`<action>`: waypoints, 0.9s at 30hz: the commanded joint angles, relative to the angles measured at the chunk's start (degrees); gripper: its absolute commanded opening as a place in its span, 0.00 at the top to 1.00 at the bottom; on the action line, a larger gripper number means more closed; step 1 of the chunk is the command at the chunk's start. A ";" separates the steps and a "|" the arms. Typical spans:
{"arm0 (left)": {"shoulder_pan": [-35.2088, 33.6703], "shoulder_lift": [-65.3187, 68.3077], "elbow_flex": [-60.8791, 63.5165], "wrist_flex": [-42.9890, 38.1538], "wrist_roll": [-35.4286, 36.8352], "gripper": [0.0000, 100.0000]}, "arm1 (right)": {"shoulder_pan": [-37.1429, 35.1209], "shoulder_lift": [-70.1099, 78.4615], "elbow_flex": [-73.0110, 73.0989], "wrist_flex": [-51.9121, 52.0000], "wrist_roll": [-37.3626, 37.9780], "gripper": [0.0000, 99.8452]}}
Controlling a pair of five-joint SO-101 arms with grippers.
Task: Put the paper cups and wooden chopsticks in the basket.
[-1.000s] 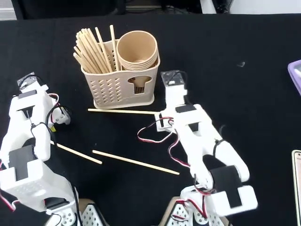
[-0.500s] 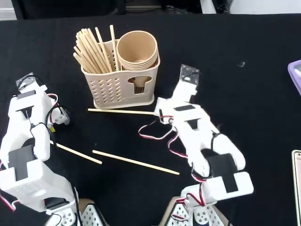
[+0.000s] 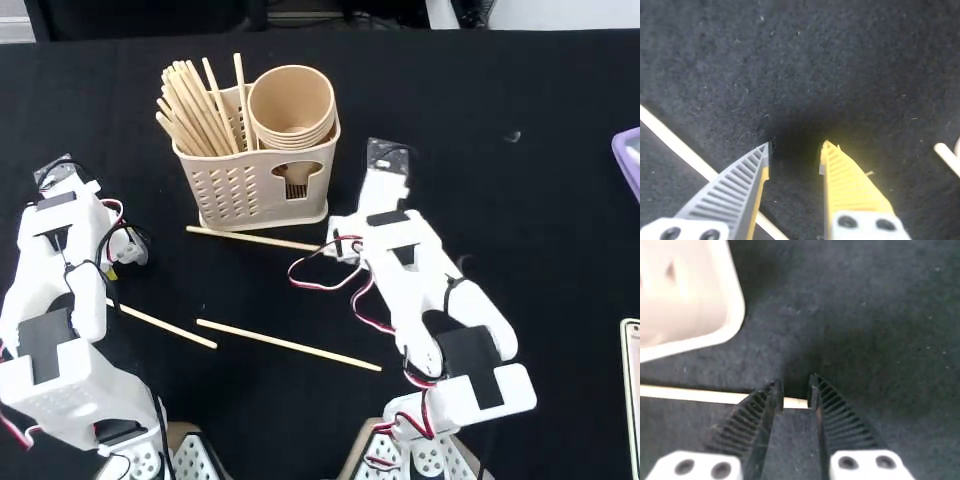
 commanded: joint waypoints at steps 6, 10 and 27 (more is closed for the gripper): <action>-2.42 0.00 -1.10 0.88 0.44 0.84 | -1.32 -9.89 3.56 7.65 7.74 0.90; -2.42 0.00 -1.10 0.88 0.44 0.84 | -1.05 -19.74 7.96 6.51 7.74 0.90; -2.51 0.00 -1.27 1.05 0.44 0.84 | -1.49 -13.67 14.64 -13.98 5.19 0.90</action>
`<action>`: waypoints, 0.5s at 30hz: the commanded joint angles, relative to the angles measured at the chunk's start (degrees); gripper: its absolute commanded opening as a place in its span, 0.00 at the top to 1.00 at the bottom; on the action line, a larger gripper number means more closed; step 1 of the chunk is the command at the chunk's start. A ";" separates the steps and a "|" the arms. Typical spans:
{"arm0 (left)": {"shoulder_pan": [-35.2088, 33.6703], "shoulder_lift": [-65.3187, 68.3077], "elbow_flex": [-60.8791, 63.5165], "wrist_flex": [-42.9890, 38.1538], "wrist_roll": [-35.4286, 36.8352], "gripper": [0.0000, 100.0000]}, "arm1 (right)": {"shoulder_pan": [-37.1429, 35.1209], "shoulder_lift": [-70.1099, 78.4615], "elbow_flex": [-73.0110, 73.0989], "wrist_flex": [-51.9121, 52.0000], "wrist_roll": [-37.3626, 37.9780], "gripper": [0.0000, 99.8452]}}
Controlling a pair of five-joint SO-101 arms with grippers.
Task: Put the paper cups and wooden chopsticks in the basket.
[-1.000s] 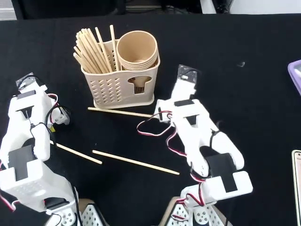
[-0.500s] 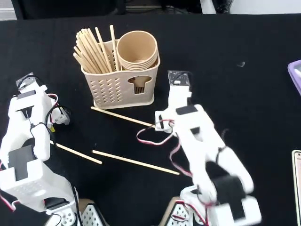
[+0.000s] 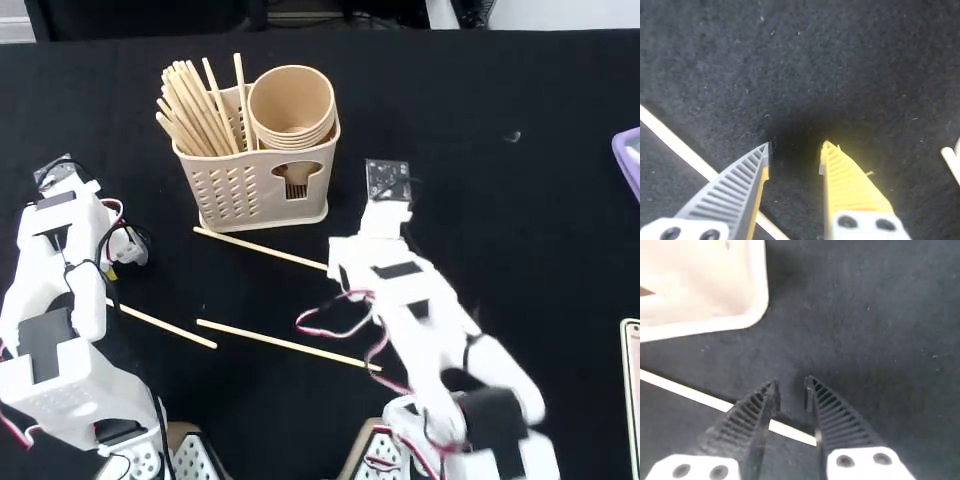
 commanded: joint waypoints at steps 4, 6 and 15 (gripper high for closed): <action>-2.33 0.00 -0.84 0.79 0.44 0.84 | -2.46 3.12 -10.15 14.68 0.00 0.90; -2.33 0.00 -0.84 0.62 0.44 0.84 | -5.19 2.24 -9.63 16.44 2.64 0.90; -6.37 0.00 -1.36 0.53 0.53 0.84 | -17.05 -3.74 -3.56 16.70 10.99 0.90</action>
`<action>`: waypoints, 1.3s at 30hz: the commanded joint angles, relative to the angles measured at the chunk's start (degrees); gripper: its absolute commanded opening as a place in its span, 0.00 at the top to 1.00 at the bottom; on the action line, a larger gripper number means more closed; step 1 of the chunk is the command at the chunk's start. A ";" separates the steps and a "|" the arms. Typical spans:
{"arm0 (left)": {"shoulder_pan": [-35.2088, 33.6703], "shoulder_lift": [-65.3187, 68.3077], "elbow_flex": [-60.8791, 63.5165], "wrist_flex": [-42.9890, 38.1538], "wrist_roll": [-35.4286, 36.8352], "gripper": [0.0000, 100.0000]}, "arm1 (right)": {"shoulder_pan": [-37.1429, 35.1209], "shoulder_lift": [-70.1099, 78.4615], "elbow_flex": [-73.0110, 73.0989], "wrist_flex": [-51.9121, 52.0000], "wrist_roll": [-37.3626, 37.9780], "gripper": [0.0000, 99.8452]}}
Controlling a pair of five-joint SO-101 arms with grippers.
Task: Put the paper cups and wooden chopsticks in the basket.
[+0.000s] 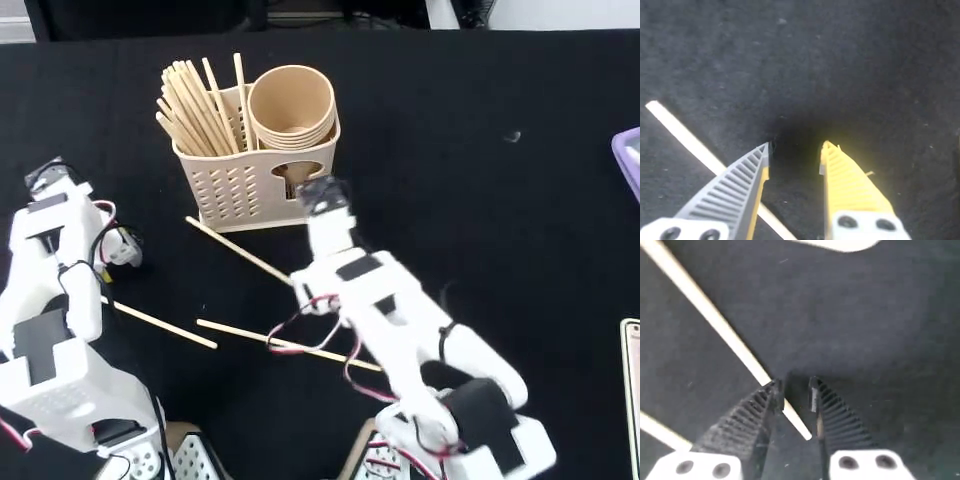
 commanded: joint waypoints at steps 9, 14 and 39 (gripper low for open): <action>-4.53 0.00 -1.36 0.35 2.46 0.84 | -5.19 -24.66 10.42 0.88 11.52 0.90; -4.97 0.00 -1.36 0.35 2.46 0.84 | -7.47 -39.34 18.15 2.64 20.40 0.84; -5.14 0.00 -1.54 0.44 2.55 0.84 | -7.56 -5.05 1.45 3.60 24.62 0.95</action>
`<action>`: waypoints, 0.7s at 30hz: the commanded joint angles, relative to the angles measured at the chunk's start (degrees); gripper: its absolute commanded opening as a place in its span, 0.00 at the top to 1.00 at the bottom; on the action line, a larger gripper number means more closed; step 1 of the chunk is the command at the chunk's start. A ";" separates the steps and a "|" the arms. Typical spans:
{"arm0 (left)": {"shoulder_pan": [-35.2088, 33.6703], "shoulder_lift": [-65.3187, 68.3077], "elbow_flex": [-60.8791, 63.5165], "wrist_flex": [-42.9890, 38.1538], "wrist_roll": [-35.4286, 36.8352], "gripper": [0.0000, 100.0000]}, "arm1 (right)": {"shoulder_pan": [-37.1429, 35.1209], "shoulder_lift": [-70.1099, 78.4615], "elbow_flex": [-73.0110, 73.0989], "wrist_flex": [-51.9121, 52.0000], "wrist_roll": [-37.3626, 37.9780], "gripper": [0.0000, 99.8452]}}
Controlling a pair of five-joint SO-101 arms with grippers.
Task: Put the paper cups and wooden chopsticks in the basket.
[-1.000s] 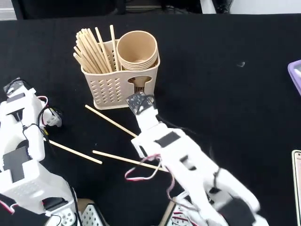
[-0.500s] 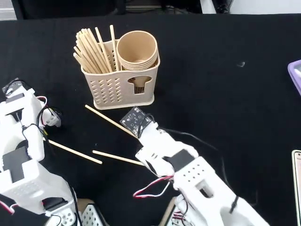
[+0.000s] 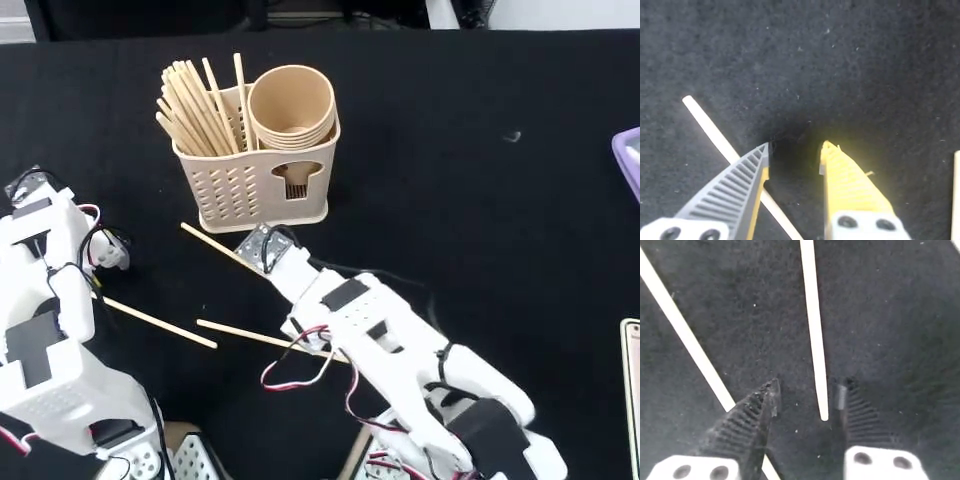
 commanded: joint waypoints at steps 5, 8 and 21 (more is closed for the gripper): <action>-2.42 0.00 -1.54 0.09 0.70 0.84 | -0.62 0.40 -2.86 -0.88 0.53 0.99; -2.42 0.00 -1.54 0.09 0.70 0.84 | -0.53 -0.04 -3.91 2.64 0.53 0.99; -2.42 0.00 -1.80 0.09 0.70 0.84 | 0.35 -29.58 5.14 30.33 22.51 0.99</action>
